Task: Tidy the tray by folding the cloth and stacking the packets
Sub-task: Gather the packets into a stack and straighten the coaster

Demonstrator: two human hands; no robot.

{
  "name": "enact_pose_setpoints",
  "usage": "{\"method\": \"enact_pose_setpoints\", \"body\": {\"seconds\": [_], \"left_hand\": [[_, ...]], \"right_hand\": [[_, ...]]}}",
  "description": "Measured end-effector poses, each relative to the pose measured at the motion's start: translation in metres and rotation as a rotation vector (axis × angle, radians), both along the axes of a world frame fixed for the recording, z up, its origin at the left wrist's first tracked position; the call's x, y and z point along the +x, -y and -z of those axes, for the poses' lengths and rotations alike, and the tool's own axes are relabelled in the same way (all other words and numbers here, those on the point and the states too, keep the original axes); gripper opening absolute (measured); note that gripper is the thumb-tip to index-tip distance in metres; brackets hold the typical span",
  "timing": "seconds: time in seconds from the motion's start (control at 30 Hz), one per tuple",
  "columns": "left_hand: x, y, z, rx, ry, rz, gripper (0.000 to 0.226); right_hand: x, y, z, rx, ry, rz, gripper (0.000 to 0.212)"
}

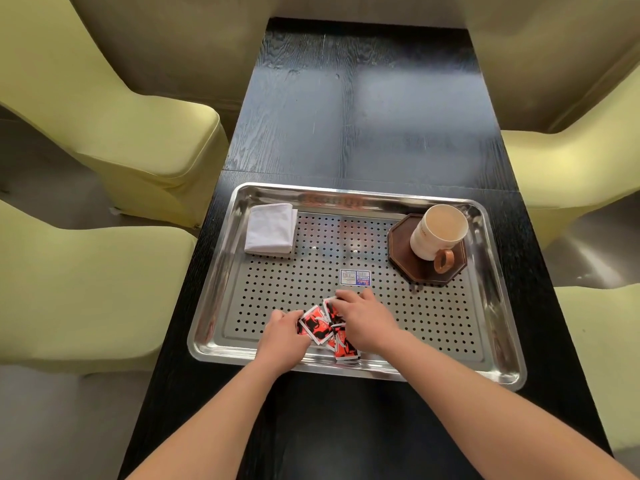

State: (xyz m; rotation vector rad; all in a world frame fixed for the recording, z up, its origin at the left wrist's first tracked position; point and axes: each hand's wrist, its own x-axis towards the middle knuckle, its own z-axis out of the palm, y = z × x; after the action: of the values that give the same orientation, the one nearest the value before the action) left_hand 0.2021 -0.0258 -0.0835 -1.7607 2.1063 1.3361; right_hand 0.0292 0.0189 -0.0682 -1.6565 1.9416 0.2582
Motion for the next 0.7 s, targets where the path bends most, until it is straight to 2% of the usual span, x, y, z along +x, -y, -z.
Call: {"method": "enact_pose_setpoints", "body": {"seconds": [0.1, 0.2, 0.37, 0.5, 0.7], "left_hand": [[0.002, 0.000, -0.003, 0.002, -0.013, 0.025, 0.050], [0.004, -0.002, -0.007, -0.022, -0.019, 0.041, 0.050], [0.019, -0.011, -0.016, -0.113, 0.009, 0.106, 0.047], [0.039, -0.023, -0.022, -0.205, 0.051, 0.183, 0.047], [0.063, -0.041, -0.028, -0.321, 0.039, 0.250, 0.046]], "right_hand": [[0.006, -0.016, 0.001, -0.035, 0.059, 0.041, 0.062], [0.004, -0.024, 0.000, -0.120, 0.144, 0.197, 0.063], [-0.003, -0.050, -0.001, -0.206, 0.268, 0.541, 0.040], [0.003, -0.078, -0.013, -0.225, 0.210, 0.538, 0.033], [0.017, -0.107, -0.030, -0.253, 0.132, 0.527, 0.035]]}}
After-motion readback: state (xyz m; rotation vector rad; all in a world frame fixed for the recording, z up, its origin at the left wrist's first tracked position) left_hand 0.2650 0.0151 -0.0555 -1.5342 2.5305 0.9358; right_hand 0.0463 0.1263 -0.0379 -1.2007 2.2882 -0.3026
